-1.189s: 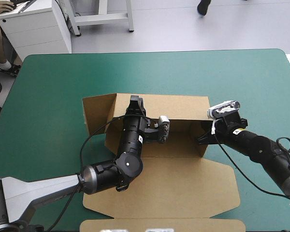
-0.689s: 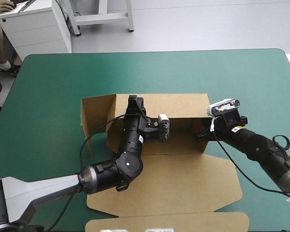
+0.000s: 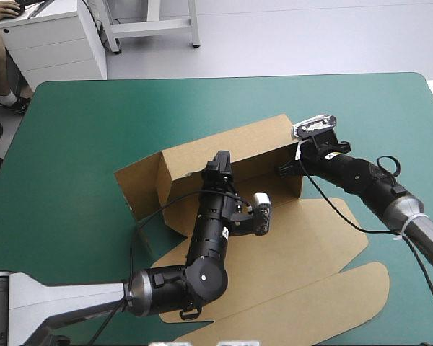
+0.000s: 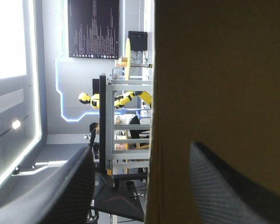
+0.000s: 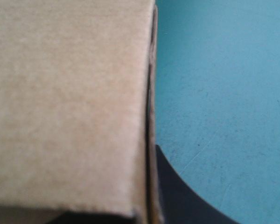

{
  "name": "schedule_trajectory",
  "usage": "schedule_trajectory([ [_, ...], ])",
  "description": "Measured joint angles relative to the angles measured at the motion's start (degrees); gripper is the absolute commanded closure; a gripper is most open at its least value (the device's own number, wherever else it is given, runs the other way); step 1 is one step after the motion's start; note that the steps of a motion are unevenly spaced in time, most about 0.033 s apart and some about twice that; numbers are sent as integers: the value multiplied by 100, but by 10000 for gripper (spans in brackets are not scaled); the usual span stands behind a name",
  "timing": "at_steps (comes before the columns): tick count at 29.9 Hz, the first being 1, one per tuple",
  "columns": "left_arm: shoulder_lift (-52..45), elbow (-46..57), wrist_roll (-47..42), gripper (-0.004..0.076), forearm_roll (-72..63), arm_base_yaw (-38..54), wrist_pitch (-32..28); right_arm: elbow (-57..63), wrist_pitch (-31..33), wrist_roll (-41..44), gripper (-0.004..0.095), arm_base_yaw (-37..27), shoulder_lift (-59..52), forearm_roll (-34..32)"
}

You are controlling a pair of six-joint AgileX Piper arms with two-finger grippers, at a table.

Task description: Fold the box

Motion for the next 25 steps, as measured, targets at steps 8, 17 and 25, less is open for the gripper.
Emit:
schedule_trajectory([
  [8, 0, 0, 116, 462, -7, -291, 150, -69, -56, 85, 923, 0, 100, 14],
  [17, -119, -1045, 2694, 710, -1950, 121, -1080, -86, -53, 96, 923, 0, 109, 28],
  [25, -176, -3673, 6236, 711, -7343, 2233, -536, -98, 0, 96, 923, 0, 109, 22],
])
